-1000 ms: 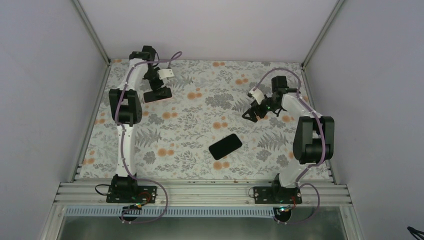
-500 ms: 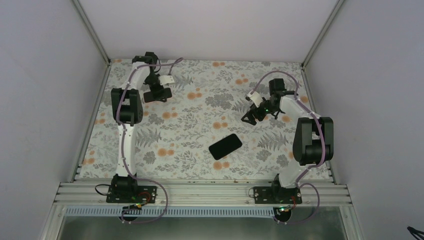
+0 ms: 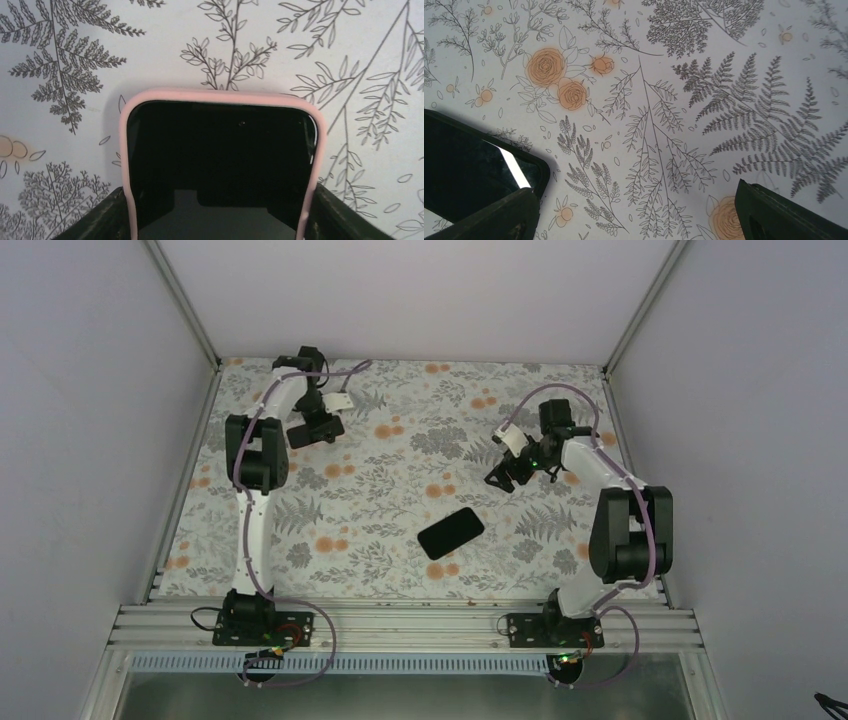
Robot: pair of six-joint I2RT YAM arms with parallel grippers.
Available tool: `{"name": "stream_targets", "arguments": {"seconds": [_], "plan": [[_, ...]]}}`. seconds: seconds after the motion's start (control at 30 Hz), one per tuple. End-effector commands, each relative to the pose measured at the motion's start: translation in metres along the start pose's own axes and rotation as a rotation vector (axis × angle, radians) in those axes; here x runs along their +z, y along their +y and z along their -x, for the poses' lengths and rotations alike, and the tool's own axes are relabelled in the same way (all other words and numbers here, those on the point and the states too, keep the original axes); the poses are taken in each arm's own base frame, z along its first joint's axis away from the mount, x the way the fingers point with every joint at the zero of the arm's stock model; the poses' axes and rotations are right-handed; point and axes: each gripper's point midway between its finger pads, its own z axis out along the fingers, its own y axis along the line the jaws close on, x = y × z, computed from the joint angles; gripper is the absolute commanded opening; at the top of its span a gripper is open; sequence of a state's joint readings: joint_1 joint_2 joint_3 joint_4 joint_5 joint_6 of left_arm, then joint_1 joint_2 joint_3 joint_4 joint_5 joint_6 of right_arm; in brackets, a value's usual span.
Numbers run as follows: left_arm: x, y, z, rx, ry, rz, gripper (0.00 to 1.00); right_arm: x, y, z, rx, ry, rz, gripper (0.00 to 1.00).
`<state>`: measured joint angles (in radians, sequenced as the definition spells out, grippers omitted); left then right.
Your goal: Take the phone out of the phone case
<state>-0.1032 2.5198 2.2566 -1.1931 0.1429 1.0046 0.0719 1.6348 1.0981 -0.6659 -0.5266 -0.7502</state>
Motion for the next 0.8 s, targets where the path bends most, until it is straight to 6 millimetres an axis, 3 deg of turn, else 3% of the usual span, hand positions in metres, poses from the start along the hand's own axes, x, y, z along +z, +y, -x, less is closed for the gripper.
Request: {"name": "stream_targets", "arguments": {"seconds": [0.0,0.03,0.13,0.27,0.33,0.4,0.47,0.53,0.6,0.67,0.77], "plan": [[0.034,-0.044,-0.032,-0.075,0.198,-0.07,0.44,-0.01,-0.001,0.006,-0.018,-0.018,-0.053,1.0],[0.032,-0.053,-0.03,-0.073,0.203,-0.066,0.4,-0.011,-0.001,0.007,-0.021,-0.018,-0.058,1.0],[0.028,-0.088,-0.018,-0.029,0.198,-0.095,0.39,-0.017,-0.002,0.007,-0.034,-0.016,-0.088,1.0],[0.007,-0.137,0.023,-0.015,0.123,-0.191,0.39,-0.024,0.0,0.003,-0.057,-0.001,-0.1,1.0],[-0.004,-0.158,0.044,0.01,0.089,-0.233,0.42,-0.025,0.001,0.0,-0.062,0.003,-0.099,1.0],[-0.015,-0.164,0.062,0.04,0.062,-0.206,0.53,-0.027,0.003,-0.001,-0.061,-0.001,-0.094,1.0],[-0.029,-0.154,0.078,0.054,0.024,-0.125,0.63,-0.029,0.004,0.0,-0.061,-0.009,-0.093,1.0],[-0.046,-0.131,0.089,0.049,-0.017,-0.019,0.72,-0.029,0.004,0.0,-0.06,-0.013,-0.093,1.0],[-0.063,-0.104,0.094,0.019,-0.061,0.067,0.76,-0.028,0.003,0.001,-0.057,-0.013,-0.089,1.0],[-0.083,-0.073,0.092,-0.03,-0.101,0.134,0.75,-0.027,0.002,0.002,-0.05,-0.012,-0.083,1.0],[-0.102,-0.028,0.068,-0.118,-0.127,0.182,0.74,-0.026,0.003,0.004,-0.041,-0.015,-0.064,1.0]]}}
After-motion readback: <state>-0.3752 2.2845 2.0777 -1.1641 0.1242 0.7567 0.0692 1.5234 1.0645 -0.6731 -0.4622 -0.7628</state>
